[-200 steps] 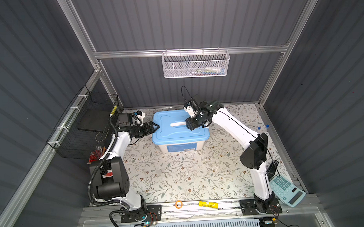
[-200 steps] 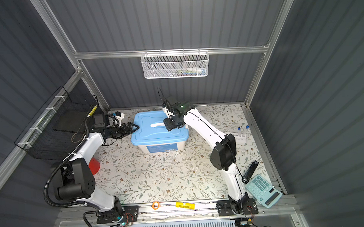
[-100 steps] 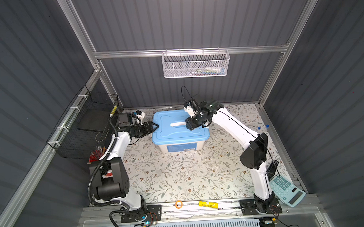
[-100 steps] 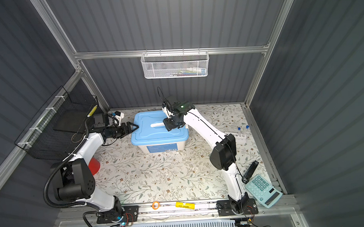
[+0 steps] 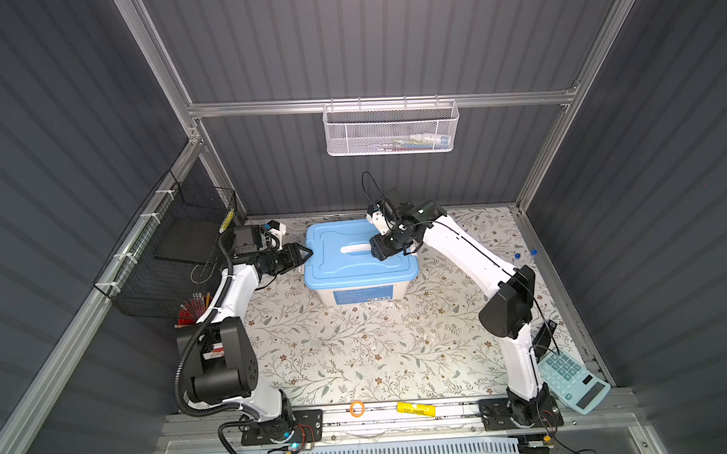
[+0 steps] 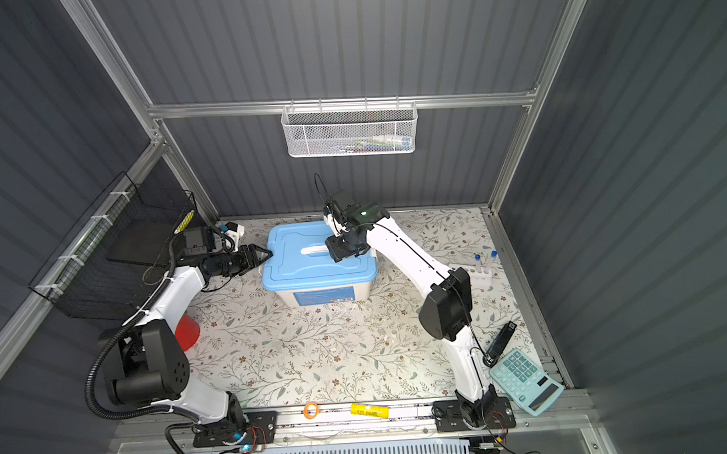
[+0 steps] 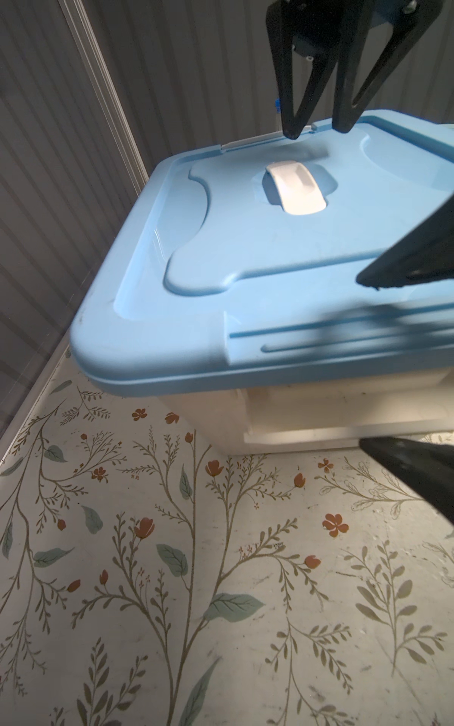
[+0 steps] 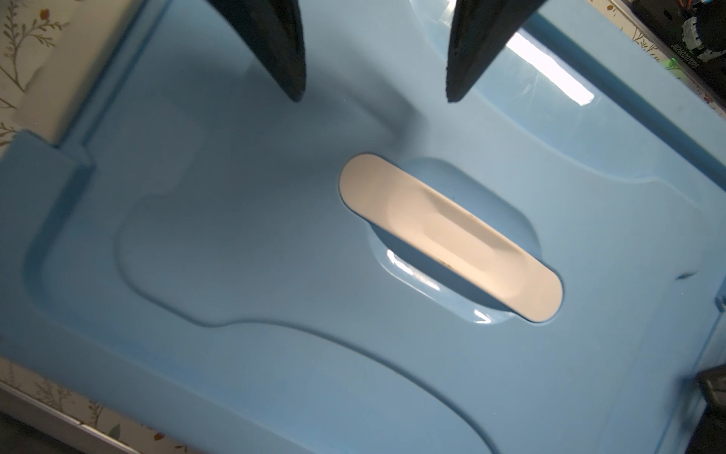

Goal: Organize the chemistry lab equipment

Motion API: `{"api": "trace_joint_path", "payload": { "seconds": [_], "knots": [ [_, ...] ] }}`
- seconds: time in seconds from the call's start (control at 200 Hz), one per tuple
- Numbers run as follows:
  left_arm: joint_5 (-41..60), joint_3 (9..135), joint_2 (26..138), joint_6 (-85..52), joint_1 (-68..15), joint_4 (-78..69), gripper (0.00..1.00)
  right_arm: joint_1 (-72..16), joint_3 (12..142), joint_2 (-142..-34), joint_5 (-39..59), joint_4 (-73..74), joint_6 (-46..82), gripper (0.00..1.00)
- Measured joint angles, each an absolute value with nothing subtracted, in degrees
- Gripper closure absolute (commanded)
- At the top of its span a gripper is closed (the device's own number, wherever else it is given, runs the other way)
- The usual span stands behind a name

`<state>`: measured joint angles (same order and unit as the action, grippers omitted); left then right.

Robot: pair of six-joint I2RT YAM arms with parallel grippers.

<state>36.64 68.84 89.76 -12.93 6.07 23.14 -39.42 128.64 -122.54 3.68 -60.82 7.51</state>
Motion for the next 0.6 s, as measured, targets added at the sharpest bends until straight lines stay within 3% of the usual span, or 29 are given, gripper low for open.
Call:
{"api": "trace_joint_path", "payload": {
  "seconds": [0.345,0.45,0.6],
  "knots": [
    [36.5,72.5,88.7,-12.7,5.6,24.8,0.42,-39.4,128.6,-122.5,4.0,-59.9,7.7,0.41],
    [35.5,73.4,88.6,-11.6,5.6,26.1,0.32,-39.4,128.6,-122.5,4.2,-59.8,7.7,0.41],
    [30.4,76.4,88.5,-8.4,5.6,31.0,0.1,-39.4,128.6,-122.5,4.6,-59.8,7.7,0.42]
  ]
}}
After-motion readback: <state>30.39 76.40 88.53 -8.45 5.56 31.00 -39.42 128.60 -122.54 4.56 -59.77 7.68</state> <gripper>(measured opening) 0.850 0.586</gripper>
